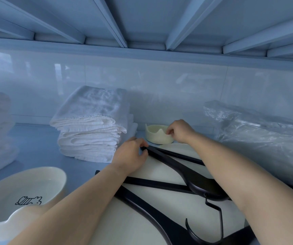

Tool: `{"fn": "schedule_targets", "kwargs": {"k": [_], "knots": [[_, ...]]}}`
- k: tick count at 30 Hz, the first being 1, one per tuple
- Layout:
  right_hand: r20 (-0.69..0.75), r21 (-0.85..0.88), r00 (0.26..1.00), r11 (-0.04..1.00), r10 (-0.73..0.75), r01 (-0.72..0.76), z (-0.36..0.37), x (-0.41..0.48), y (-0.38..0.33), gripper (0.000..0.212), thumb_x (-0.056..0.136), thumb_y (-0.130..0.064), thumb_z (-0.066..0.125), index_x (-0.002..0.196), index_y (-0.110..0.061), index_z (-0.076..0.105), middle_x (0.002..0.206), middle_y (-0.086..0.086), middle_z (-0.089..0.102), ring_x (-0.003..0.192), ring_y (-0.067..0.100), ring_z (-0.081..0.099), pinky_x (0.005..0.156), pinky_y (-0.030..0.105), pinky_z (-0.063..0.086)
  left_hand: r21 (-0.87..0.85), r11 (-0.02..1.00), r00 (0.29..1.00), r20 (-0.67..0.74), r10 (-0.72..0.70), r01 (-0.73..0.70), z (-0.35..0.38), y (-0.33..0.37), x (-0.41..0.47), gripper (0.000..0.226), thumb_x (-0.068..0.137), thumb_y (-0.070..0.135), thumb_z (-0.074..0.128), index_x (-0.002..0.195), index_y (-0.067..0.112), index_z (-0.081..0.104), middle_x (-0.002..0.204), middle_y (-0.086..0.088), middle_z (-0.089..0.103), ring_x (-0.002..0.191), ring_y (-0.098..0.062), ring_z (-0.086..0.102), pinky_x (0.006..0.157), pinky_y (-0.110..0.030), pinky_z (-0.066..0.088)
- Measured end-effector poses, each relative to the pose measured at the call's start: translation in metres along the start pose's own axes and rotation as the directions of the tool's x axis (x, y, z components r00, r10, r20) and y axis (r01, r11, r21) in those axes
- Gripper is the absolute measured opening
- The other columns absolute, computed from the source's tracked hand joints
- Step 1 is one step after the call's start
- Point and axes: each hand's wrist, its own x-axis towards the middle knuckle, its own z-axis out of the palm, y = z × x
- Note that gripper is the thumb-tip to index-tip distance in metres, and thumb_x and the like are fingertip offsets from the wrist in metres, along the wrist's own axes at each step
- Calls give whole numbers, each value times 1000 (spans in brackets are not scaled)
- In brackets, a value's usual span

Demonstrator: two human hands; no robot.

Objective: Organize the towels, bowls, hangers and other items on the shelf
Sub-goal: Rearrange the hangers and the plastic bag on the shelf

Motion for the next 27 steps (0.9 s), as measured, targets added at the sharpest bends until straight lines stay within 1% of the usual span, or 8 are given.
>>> {"fn": "schedule_targets", "kwargs": {"k": [4,7,9,12,14,19,24,27], "knots": [[52,54,999,998,13,-15,0,-2,-3,35,79,0,52,105,-16,70,109,3,67,101,20,61,87,27,49,12,1000,1000,10,13,-14,1,2,-1,23,88,26,54,110,23,61,112,5,56,101,-11,55,78,-22,42],[35,159,999,987,9,-15,7,0,-18,36,80,-19,63,116,-19,64,105,0,62,98,17,57,78,21,40,21,1000,1000,16,17,-18,0,2,0,23,88,27,54,110,24,61,112,6,55,101,-11,55,78,-22,42],[-20,186,999,982,28,-24,11,3,-24,34,82,-28,67,115,-17,64,96,1,56,90,16,53,75,21,35,21,1000,1000,17,17,-18,-1,2,0,23,89,27,54,110,24,61,112,6,55,101,-11,55,78,-22,43],[-51,165,998,986,24,-15,11,4,-21,18,84,-20,66,102,-17,70,100,6,62,94,21,57,75,22,39,29,999,999,29,19,-20,0,1,-1,24,88,27,54,111,24,60,113,5,56,101,-11,55,80,-23,44],[-32,151,999,989,-5,9,6,2,-18,14,83,-15,67,97,-17,71,99,7,65,94,22,60,75,22,41,33,999,999,43,34,-35,0,2,-1,26,89,26,53,114,23,60,117,5,55,104,-12,54,83,-24,44],[16,124,999,991,-45,43,-3,-2,-12,14,80,-10,68,93,-16,72,95,6,68,89,18,60,74,21,42,23,980,958,219,186,-195,2,4,-2,45,92,11,41,134,25,50,141,3,43,126,-15,43,105,-28,35],[29,116,999,993,-34,30,-6,-2,-6,14,81,-8,67,90,-17,72,93,5,67,84,17,58,74,23,44,3,978,946,256,201,-208,3,1,-3,48,92,8,38,134,29,49,139,4,45,125,-12,44,105,-27,34],[14,124,1000,992,-6,4,-6,-5,-3,14,81,-8,67,90,-17,71,95,7,67,88,21,61,77,26,47,5,981,946,265,187,-195,3,2,-2,48,92,10,38,134,30,48,139,4,45,124,-12,45,105,-27,34]]}}
